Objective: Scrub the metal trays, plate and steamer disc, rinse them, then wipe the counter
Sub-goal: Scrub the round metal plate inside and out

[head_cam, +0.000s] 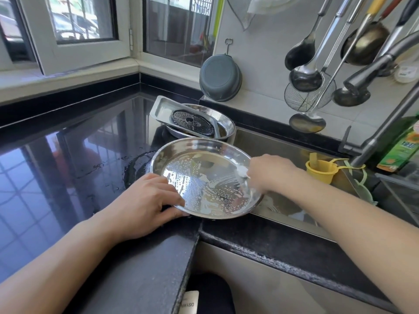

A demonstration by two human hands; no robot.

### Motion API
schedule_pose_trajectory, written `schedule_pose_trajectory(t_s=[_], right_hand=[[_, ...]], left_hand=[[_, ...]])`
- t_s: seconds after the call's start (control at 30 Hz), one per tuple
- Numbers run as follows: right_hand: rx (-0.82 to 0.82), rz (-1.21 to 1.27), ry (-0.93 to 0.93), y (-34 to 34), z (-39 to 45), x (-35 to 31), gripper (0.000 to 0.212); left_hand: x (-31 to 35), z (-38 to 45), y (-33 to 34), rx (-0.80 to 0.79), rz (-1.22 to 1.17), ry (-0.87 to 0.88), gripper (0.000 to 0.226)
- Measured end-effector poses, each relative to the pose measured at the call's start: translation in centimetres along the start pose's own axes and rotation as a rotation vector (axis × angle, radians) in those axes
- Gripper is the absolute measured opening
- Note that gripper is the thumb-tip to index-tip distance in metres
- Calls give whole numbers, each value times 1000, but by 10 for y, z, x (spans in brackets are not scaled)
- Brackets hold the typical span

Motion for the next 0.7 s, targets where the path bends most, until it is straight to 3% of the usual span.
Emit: schedule_pose_trajectory(t_s=[0.1,0.23,0.37,0.43,0.57,0.7], right_hand=[[-15,-89,-44,6,-1,-8,14],[-47,-42,-220,2,-19,-29,31],[15,-23,14,3,17,-5,9],[-2,-5,-32,6,22,-8,22],[-109,78,-199,1,4,-24,27],[2,23,-2,3,33,0,15]], left_hand=[[0,0,2,-8,4,-1,34],[-1,-1,1,3,-3,-7,35],[1,0,1,-5,-13,-24,38],[1,-1,2,0,-5,-22,36],[-1,-2,1,7,-6,-26,35],[1,-1,2,0,-14,-39,36]])
Point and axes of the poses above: each hand's wrist, its own z-axis towards the middle knuckle, its own y-axis out of the palm, x = y × z, the point moved 2 cm from there along z, towards the middle knuckle, and after that the axes turned 13 degrees about y, right-handed, at the moved point
